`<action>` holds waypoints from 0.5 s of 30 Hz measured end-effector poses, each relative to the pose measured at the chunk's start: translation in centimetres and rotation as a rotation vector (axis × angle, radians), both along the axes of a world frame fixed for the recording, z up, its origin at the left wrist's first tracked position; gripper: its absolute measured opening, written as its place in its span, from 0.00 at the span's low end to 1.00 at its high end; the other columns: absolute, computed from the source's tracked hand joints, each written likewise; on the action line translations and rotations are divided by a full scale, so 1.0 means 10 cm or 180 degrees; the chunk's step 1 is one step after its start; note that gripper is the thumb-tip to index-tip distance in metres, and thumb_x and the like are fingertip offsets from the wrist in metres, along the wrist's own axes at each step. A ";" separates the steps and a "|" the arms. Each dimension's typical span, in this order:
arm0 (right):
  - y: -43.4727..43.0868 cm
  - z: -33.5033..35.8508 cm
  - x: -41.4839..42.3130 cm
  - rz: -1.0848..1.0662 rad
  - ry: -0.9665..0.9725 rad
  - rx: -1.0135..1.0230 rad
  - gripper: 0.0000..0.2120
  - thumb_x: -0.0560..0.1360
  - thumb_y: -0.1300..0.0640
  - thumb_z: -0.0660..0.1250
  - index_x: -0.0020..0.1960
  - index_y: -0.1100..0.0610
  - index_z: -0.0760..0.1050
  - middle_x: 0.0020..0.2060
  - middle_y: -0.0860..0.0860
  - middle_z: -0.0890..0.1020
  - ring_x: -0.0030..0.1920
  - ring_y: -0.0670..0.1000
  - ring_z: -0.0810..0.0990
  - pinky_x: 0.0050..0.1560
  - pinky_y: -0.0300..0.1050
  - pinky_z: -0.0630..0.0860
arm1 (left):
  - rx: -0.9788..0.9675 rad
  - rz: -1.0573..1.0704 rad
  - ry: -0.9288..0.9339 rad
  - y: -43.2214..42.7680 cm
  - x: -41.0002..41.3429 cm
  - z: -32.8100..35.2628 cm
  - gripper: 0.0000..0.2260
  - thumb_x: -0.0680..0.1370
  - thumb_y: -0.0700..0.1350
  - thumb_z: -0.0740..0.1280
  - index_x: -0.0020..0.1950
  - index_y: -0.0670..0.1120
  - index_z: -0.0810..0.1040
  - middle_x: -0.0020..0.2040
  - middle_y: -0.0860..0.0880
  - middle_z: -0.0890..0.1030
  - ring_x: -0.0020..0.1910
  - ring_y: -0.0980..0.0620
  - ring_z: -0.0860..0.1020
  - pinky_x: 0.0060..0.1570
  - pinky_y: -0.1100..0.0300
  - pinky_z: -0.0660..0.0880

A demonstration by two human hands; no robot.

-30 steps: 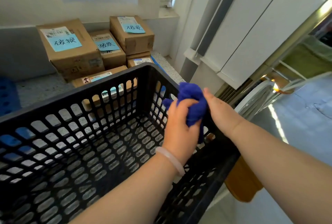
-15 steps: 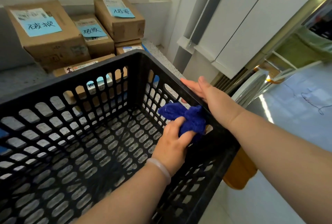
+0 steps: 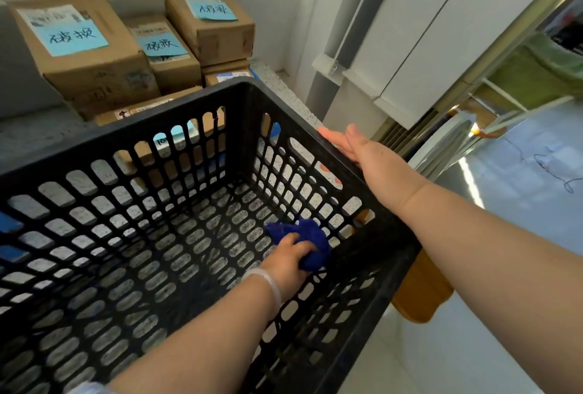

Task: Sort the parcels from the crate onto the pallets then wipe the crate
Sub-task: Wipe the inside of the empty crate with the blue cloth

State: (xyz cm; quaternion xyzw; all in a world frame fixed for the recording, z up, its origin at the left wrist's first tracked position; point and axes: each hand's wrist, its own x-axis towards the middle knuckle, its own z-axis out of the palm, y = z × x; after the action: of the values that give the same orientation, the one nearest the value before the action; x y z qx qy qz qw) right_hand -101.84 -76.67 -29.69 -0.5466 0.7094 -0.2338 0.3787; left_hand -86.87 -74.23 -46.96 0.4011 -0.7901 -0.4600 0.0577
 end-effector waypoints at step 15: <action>0.04 0.06 0.05 0.0015 0.0163 -0.0014 0.23 0.81 0.35 0.39 0.69 0.29 0.65 0.74 0.44 0.68 0.75 0.47 0.61 0.74 0.46 0.51 | -0.0103 0.2610 0.2019 -1.02 0.14 1.21 0.13 0.80 0.42 0.65 0.63 0.56 0.74 0.62 0.53 0.68 0.63 0.51 0.70 0.68 0.54 0.65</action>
State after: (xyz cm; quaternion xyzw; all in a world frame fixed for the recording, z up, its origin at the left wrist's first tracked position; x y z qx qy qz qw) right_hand -101.37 -76.28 -29.08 -0.5548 0.7170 -0.2204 0.3598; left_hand -85.42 -84.39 -34.89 0.5177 -0.5186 -0.4862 0.4761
